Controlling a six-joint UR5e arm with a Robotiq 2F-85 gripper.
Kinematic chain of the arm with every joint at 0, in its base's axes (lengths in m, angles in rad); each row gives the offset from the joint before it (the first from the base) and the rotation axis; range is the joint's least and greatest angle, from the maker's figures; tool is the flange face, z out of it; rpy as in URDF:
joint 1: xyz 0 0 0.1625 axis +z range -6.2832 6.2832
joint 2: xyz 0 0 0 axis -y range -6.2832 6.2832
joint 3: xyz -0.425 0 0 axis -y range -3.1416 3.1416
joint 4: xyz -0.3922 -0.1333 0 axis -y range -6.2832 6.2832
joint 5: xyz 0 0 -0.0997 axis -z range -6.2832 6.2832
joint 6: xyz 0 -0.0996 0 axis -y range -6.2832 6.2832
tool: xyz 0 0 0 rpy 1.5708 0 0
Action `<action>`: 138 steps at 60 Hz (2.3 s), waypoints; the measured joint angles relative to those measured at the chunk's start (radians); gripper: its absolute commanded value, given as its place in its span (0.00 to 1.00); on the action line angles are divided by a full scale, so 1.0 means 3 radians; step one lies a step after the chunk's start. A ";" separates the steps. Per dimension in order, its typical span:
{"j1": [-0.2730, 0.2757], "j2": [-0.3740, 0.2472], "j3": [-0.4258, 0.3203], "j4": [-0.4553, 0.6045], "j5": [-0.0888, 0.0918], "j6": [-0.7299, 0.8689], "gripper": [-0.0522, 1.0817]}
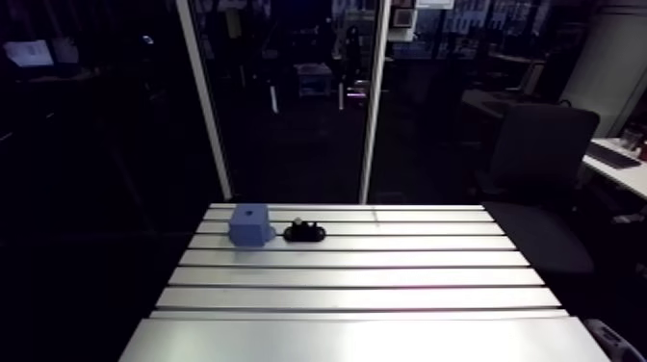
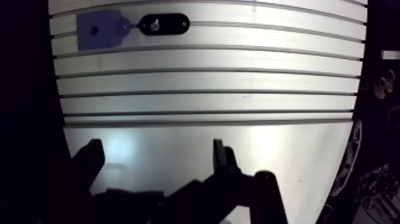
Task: Pick up the M10 bolt and insert it into the hex recess until seated.
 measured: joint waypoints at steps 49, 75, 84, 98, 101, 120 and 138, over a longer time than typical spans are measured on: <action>0.0046 -0.0476 0.0504 -0.0186 0.0112 -0.0060 0.05; 0.0047 -0.0352 0.0932 -0.1079 0.0104 0.0112 0.05; 0.0048 -0.0250 0.1086 -0.1473 0.0094 0.0193 0.05; 0.0052 -0.0049 0.1252 -0.1917 0.0097 0.0328 0.05; 0.0053 -0.0001 0.1278 -0.2008 0.0097 0.0337 0.05; 0.0072 0.0328 0.1351 -0.2415 0.0097 0.0324 0.06; 0.0092 0.0516 0.1385 -0.2723 0.0105 0.0303 0.06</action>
